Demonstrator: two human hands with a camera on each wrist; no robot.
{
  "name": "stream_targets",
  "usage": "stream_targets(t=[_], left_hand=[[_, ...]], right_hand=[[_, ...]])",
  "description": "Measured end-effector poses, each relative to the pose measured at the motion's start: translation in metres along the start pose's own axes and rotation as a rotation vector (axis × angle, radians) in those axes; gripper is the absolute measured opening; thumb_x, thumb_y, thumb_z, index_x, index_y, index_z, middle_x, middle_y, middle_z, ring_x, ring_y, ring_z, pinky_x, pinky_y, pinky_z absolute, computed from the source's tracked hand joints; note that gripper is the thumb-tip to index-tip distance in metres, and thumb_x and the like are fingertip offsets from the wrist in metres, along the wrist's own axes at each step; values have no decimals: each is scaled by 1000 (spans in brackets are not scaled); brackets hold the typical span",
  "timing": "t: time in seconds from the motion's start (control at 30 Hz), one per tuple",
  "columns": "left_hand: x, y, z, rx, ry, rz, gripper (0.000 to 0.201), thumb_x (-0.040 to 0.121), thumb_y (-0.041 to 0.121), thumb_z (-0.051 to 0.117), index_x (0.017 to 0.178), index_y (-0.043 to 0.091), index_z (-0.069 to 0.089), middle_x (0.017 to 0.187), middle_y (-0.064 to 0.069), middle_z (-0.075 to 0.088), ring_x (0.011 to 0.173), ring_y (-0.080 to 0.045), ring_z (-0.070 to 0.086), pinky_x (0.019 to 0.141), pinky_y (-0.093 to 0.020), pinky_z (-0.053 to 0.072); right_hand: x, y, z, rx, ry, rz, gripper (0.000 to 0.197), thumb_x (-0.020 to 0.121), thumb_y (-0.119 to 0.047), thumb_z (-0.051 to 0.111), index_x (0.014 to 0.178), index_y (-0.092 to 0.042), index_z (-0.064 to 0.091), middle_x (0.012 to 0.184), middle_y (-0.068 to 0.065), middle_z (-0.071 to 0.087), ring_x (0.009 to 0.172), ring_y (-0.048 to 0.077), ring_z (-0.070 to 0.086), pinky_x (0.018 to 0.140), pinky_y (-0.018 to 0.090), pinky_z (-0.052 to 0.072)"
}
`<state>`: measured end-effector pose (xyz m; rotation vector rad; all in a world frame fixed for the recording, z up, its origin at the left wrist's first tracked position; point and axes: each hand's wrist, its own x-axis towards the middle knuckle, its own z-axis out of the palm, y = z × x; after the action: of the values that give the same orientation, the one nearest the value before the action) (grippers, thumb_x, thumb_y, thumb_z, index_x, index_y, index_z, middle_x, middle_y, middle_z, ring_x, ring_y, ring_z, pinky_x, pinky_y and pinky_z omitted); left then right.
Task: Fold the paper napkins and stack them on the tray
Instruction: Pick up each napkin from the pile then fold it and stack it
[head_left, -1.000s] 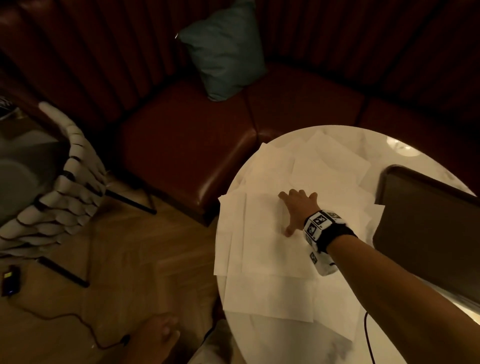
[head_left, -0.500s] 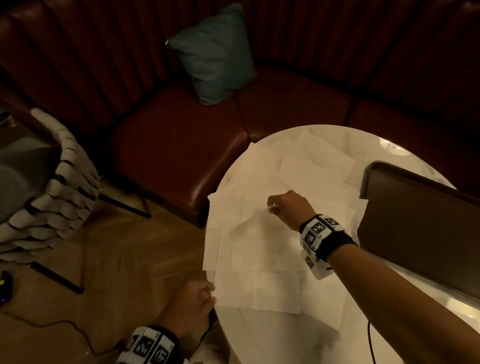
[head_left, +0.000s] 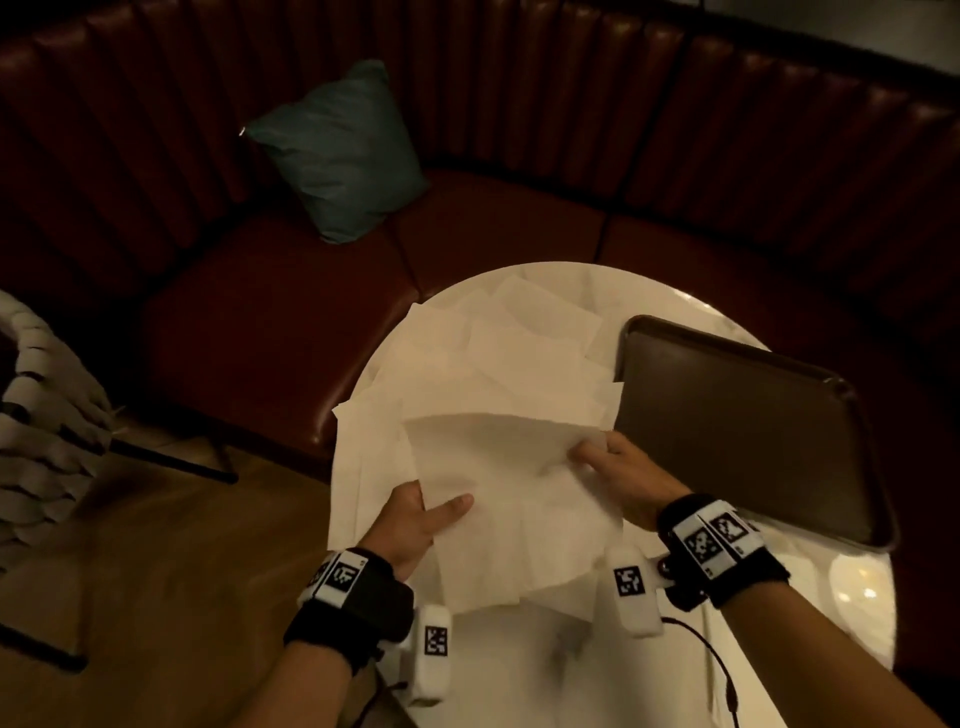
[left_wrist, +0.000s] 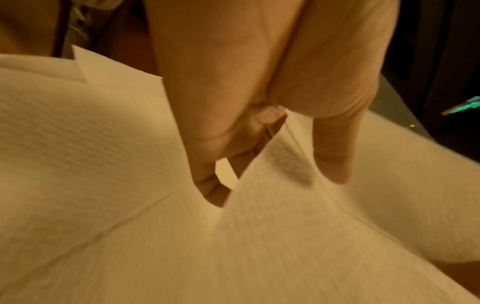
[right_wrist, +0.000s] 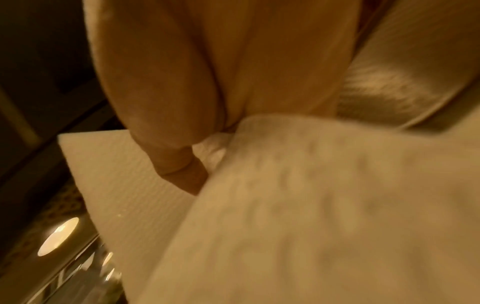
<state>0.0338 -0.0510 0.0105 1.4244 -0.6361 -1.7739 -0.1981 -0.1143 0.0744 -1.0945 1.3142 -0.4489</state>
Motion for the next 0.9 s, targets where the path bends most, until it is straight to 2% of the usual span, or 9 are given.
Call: stream_targets(t=[0.07,0.2,0.33,0.47,0.53,0.6,0.7,0.8,0.9], left_hand=[[-1,3,7,32,-1,32,31,83,4,64,113,1,59,111,-16,67,105,-30,63,94,-44,49],[-3,9,21,66,-34,74,18,84,0,61,99,8,66,98,-8,72,90,-20,68,77,-30,56],[-6,16,27,122,-30,110,14,83,-3,61,90,7,68,76,1,74,70,-10,70,57,-20,54],[-6,24,31,196,-43,163,17,82,-7,60,89,6,68,73,3,74,68,-9,70,56,-18,53],[-7,26,32,207,-40,179,18,83,-7,58,87,6,68,71,4,74,67,-9,69,55,-18,53],[-7,27,31,219,-43,195,25,84,-10,53,77,8,69,69,2,72,65,-16,67,54,-19,52],[-4,27,29,279,-34,215,42,85,-16,42,59,11,63,69,-3,64,65,-19,60,56,-23,49],[-4,28,34,288,-59,239,43,87,-15,40,59,10,61,69,-6,64,66,-21,61,60,-26,50],[-2,28,46,344,-101,271,49,88,-13,37,57,15,63,72,-9,61,71,-26,57,66,-32,45]], right_hand=[[-14,12,-8,26,8,-2,17,95,-16,50,98,-7,64,94,16,67,84,32,63,77,40,51],[-39,32,-17,93,64,-22,22,85,-12,65,106,-5,65,100,11,73,84,20,72,63,26,56],[-48,53,-22,135,128,-35,21,86,-6,63,106,0,66,102,13,72,93,26,70,72,28,58],[-51,71,-25,323,190,-2,22,86,2,59,107,2,66,104,18,70,93,30,68,76,36,58],[-55,76,-26,360,225,-8,21,86,5,56,102,-3,68,98,13,72,86,24,69,71,32,58],[-58,80,-27,378,230,-24,21,86,7,54,98,-3,69,92,9,73,83,22,69,69,30,59],[-62,86,-30,423,229,-60,23,88,10,50,78,-1,67,75,4,70,72,19,65,57,24,54],[-67,87,-33,437,254,-74,38,87,13,46,60,-7,64,64,5,65,56,17,63,46,20,47],[-75,93,-38,461,264,-86,43,88,14,43,57,-7,64,63,5,65,56,16,64,45,20,48]])
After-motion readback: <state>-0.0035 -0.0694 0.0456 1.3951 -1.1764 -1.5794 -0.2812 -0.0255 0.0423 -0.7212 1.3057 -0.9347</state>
